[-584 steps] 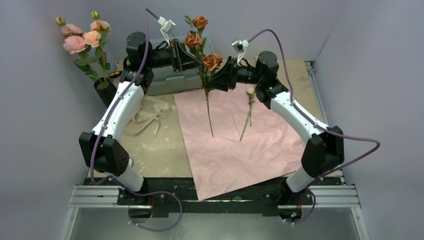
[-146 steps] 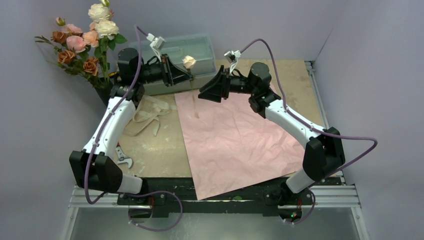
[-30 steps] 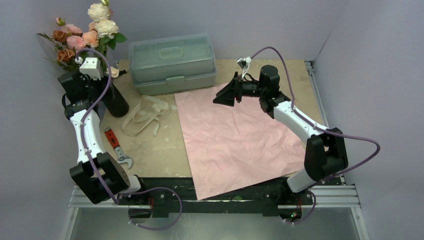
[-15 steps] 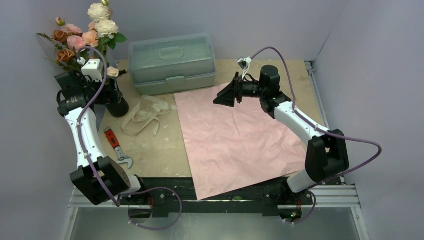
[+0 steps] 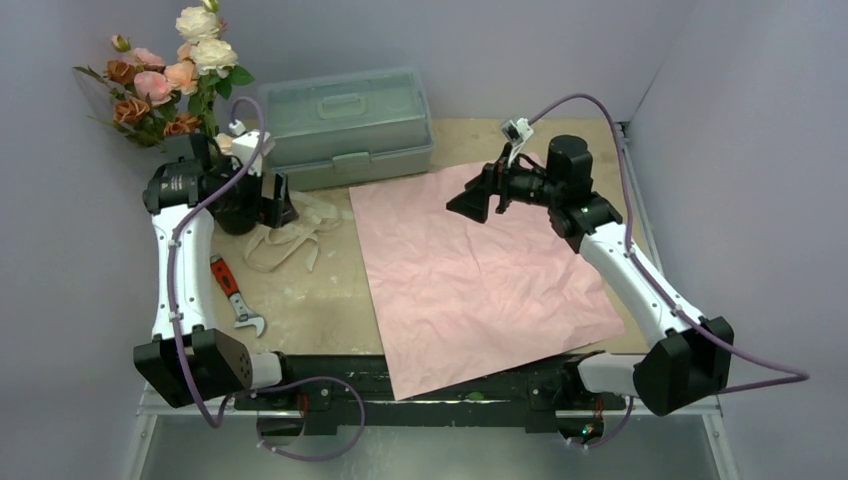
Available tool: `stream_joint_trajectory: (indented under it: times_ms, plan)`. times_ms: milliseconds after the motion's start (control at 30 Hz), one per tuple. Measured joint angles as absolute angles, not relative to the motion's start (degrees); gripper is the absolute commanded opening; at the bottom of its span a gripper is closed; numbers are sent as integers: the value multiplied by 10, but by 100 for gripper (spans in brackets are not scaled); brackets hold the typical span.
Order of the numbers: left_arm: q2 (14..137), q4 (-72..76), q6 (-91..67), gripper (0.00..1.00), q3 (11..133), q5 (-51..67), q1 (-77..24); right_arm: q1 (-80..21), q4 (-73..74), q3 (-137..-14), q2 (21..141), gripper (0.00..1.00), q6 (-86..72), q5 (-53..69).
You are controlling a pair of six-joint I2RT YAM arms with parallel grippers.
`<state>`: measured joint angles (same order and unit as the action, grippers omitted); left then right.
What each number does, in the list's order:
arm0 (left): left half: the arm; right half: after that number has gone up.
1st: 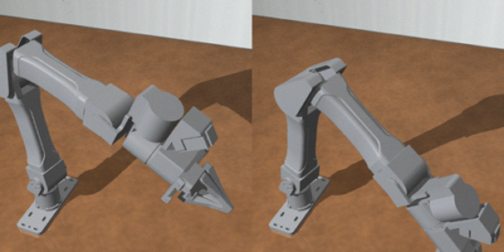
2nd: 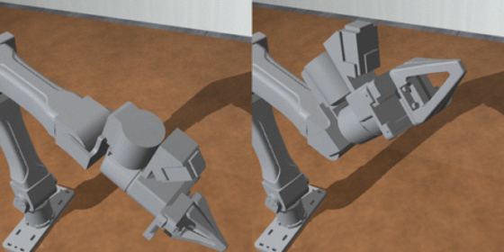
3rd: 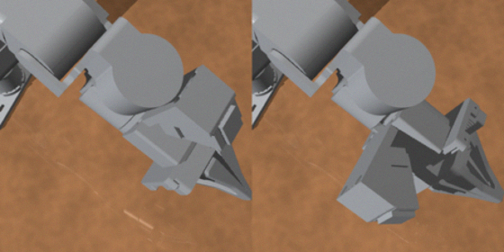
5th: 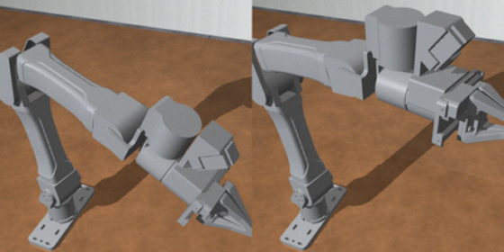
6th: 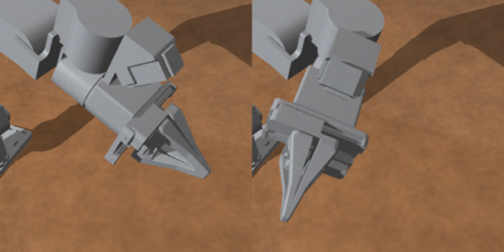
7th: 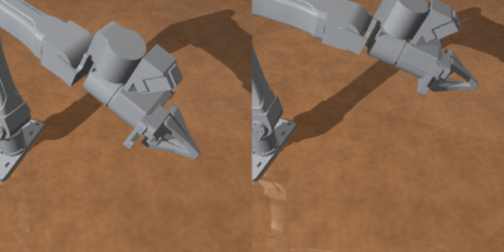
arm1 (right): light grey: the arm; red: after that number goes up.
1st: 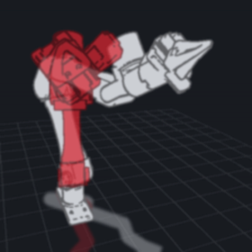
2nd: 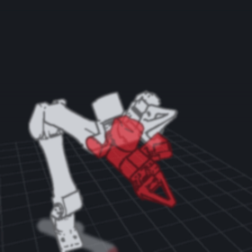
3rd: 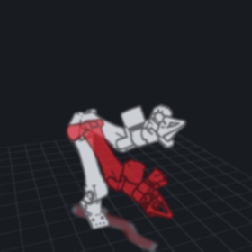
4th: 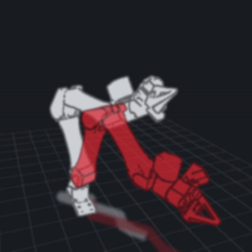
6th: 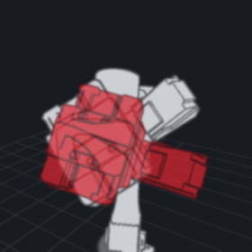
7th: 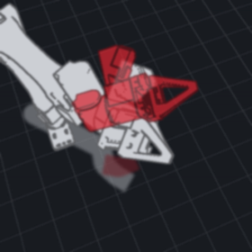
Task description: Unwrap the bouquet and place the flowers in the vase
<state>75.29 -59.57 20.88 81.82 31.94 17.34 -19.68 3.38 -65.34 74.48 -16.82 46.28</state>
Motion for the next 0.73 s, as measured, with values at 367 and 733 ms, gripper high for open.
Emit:
stream_joint_trajectory:
  times_ms: [367, 733]
  plan:
    - [888, -616, 175, 100, 918, 235, -40, -131, 203, -653, 660, 98, -61, 280]
    - [944, -577, 143, 100, 952, 117, -86, -61, 236, -630, 583, 98, -19, 197]
